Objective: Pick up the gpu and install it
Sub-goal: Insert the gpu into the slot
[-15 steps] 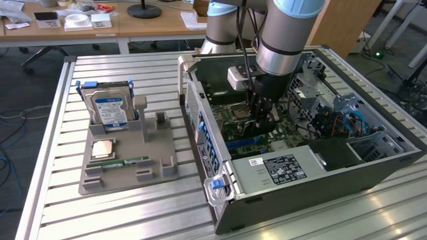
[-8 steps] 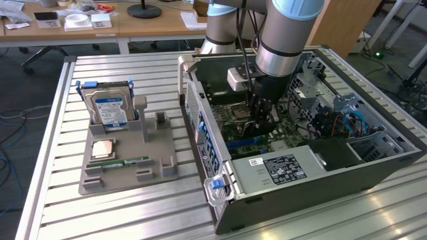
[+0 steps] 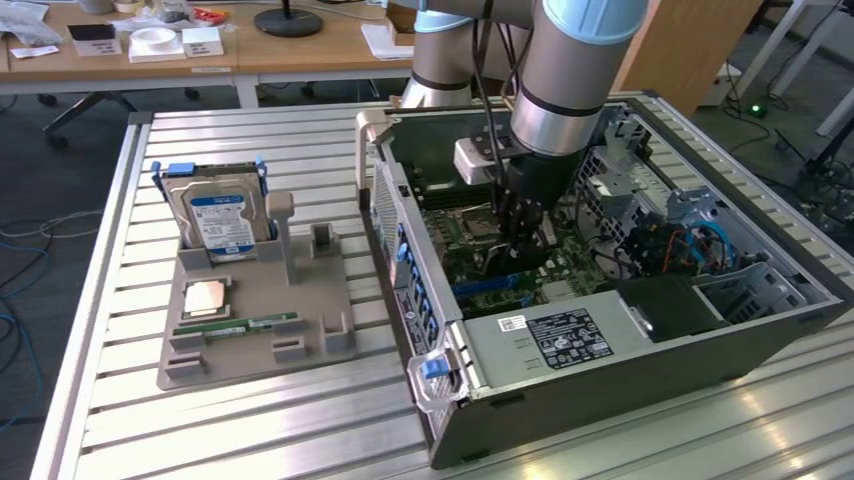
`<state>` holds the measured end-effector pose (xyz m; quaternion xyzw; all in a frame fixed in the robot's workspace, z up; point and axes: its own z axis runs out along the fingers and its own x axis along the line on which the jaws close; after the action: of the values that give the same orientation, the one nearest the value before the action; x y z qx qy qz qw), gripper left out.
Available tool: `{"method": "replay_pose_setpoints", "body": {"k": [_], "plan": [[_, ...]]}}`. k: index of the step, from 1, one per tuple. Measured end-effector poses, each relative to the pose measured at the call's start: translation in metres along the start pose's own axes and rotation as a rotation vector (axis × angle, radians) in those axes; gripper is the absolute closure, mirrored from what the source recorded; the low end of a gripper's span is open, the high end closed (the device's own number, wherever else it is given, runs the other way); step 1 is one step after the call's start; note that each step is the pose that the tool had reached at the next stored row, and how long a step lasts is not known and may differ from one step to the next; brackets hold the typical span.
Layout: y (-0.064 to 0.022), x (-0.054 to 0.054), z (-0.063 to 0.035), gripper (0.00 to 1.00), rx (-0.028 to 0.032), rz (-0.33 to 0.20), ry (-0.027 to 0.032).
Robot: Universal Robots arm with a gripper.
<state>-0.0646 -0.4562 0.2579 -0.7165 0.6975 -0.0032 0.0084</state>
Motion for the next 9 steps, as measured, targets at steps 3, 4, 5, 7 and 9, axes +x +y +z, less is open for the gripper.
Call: {"method": "replay_pose_setpoints", "body": {"k": [3, 4, 5, 7, 9], "plan": [[0.0019, -0.0007, 0.0003, 0.74, 0.0002, 0.000, -0.0003], [0.0028, -0.0009, 0.0003, 0.74, 0.0002, 0.000, -0.0002], [0.0034, -0.0010, 0.0003, 0.74, 0.0001, 0.000, -0.0001], [0.0039, -0.0011, 0.0003, 0.74, 0.0001, 0.000, -0.0001], [0.0042, -0.0011, 0.0003, 0.74, 0.0001, 0.000, -0.0001]]}}
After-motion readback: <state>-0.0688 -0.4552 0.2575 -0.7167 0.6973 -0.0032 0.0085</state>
